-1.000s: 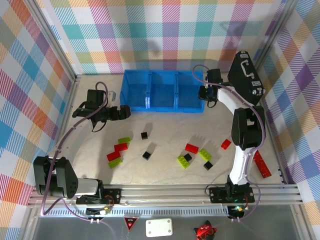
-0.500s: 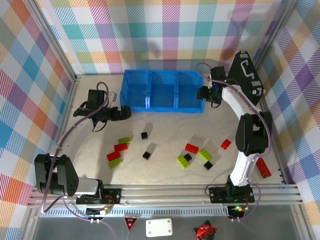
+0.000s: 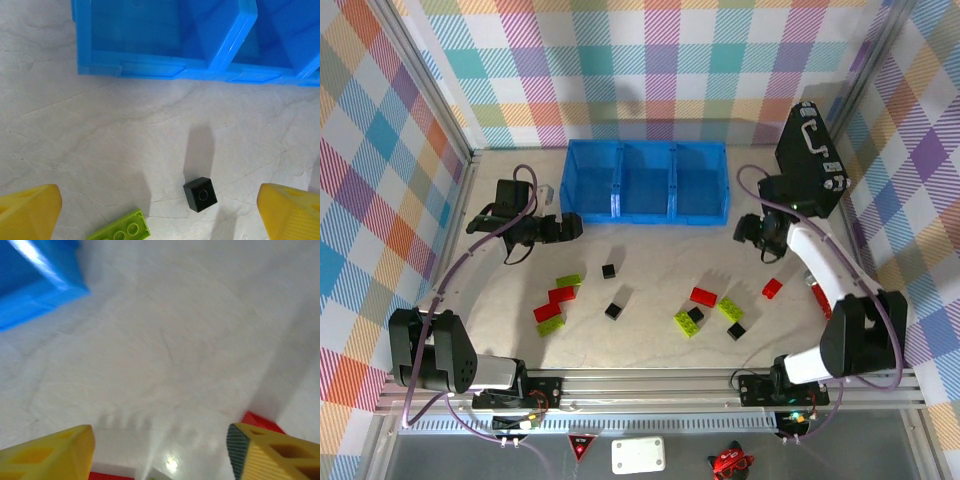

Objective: Sort the legos into containers by color
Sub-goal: Pick up the lego from the middle-right of the table.

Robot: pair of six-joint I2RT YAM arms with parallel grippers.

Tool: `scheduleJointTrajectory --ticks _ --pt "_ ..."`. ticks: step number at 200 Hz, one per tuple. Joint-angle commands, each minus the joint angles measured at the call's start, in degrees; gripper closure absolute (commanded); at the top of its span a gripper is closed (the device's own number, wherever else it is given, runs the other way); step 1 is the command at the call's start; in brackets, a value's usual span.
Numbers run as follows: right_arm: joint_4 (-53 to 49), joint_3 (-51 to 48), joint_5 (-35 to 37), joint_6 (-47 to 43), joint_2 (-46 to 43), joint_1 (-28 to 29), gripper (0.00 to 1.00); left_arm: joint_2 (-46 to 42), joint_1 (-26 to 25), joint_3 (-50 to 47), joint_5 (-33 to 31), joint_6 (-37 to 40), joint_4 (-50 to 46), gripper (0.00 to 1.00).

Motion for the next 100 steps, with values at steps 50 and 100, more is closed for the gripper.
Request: scheduleJointTrajectory --ticks 50,100 --pt "-2.65 -13.19 3.26 13.78 -8.88 -4.21 0.37 -1.84 0.06 -0.41 0.05 0.67 -1.97 0.00" --pt "2.34 -16.59 0.00 13.48 -4.80 -5.85 0.38 -0.79 -0.05 -0.22 0.23 0.66 -2.50 0.00"
